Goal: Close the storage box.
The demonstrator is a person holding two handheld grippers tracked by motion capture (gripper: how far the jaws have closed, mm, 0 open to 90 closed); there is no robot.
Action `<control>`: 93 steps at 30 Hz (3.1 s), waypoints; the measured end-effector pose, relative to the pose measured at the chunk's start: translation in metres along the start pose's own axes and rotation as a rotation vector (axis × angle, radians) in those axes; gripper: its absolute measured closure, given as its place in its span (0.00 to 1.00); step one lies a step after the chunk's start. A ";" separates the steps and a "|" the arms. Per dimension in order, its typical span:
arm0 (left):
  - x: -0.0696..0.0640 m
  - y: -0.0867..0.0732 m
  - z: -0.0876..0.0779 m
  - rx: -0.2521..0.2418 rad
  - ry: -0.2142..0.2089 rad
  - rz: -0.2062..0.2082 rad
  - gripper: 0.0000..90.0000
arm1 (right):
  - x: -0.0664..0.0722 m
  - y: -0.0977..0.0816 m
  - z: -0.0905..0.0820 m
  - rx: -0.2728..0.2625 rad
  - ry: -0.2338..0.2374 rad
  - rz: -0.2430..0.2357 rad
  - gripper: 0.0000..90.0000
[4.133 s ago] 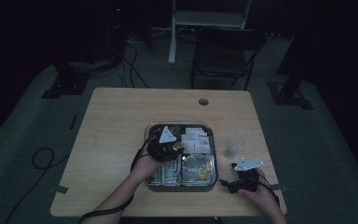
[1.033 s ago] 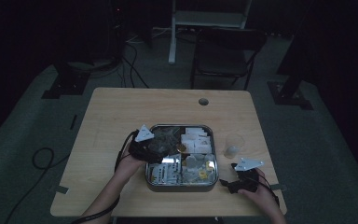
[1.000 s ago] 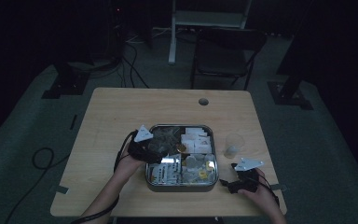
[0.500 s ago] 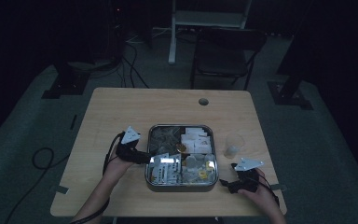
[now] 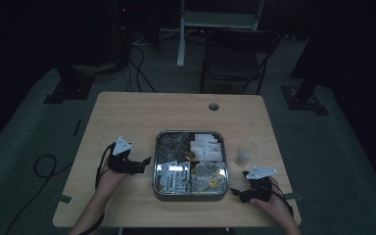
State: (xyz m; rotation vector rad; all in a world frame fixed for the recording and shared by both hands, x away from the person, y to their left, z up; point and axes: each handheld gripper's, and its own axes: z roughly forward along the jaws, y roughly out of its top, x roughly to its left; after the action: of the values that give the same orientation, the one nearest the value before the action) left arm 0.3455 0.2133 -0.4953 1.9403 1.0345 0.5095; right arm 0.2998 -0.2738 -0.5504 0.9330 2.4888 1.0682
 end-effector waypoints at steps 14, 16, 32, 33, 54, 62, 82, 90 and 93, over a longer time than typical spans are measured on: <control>0.028 -0.032 -0.022 0.010 0.084 -0.090 0.01 | 0.000 0.000 0.000 0.000 0.000 0.000 0.14; 0.030 -0.035 -0.023 0.012 0.091 -0.093 0.01 | 0.000 0.000 0.000 0.000 -0.001 0.001 0.14; 0.044 -0.075 -0.053 0.054 0.166 -0.175 0.01 | 0.000 0.000 0.000 -0.001 -0.001 0.001 0.14; 0.045 -0.077 -0.055 0.054 0.166 -0.179 0.01 | 0.000 0.000 0.000 -0.001 -0.001 0.000 0.14; 0.045 -0.104 -0.082 0.098 0.263 -0.229 0.01 | 0.000 0.000 0.000 -0.003 -0.001 0.000 0.14; 0.047 -0.107 -0.081 0.139 0.324 -0.259 0.01 | 0.000 0.000 0.000 -0.002 -0.001 0.000 0.14; 0.045 -0.106 -0.071 0.224 0.376 -0.253 0.00 | 0.000 0.000 0.000 -0.002 -0.001 0.000 0.14; 0.045 -0.106 -0.070 0.222 0.378 -0.257 0.01 | 0.000 0.000 0.000 -0.001 -0.001 0.001 0.14; 0.045 -0.106 -0.070 0.222 0.378 -0.256 0.01 | 0.000 0.000 0.000 -0.001 -0.001 0.002 0.14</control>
State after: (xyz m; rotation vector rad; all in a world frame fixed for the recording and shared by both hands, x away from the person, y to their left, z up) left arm 0.2745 0.3158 -0.5467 1.9016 1.6159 0.6527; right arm 0.2996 -0.2736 -0.5505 0.9352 2.4864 1.0695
